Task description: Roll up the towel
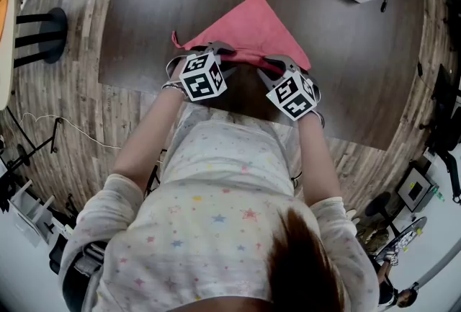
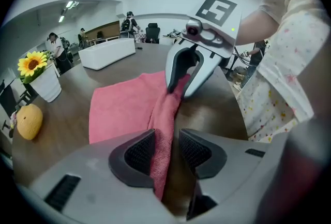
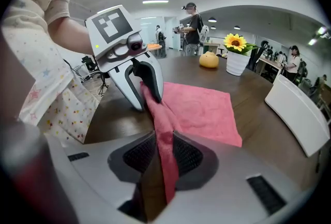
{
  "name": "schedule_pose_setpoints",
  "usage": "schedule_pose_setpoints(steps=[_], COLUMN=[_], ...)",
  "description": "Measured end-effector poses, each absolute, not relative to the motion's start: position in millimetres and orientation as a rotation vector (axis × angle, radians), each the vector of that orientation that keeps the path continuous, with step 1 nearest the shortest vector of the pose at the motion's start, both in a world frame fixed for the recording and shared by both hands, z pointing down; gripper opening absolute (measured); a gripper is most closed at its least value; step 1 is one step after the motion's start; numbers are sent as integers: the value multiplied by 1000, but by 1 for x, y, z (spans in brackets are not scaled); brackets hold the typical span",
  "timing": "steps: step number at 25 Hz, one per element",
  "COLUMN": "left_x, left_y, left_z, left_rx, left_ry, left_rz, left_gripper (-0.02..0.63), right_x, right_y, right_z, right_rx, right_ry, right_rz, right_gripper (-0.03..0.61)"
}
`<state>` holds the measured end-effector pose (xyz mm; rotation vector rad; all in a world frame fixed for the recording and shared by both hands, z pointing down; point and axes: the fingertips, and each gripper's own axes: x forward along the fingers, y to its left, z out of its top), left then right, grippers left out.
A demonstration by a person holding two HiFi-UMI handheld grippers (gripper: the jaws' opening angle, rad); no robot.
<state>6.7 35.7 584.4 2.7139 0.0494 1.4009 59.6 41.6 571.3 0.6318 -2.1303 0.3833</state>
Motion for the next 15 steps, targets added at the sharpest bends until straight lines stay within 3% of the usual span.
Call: schedule_pose_setpoints(steps=[10,15], left_x=[-6,-5], left_y=[33,34], left_z=[589,587], left_rx=[2745,2729], left_ry=[0,12], left_rz=[1456,1466], left_gripper=[124,49], right_x=[75,80], right_y=[48,52], right_z=[573,573], right_rx=[633,622], right_ry=[-2096,-2086], right_rz=[281,280], right_gripper=[92,26])
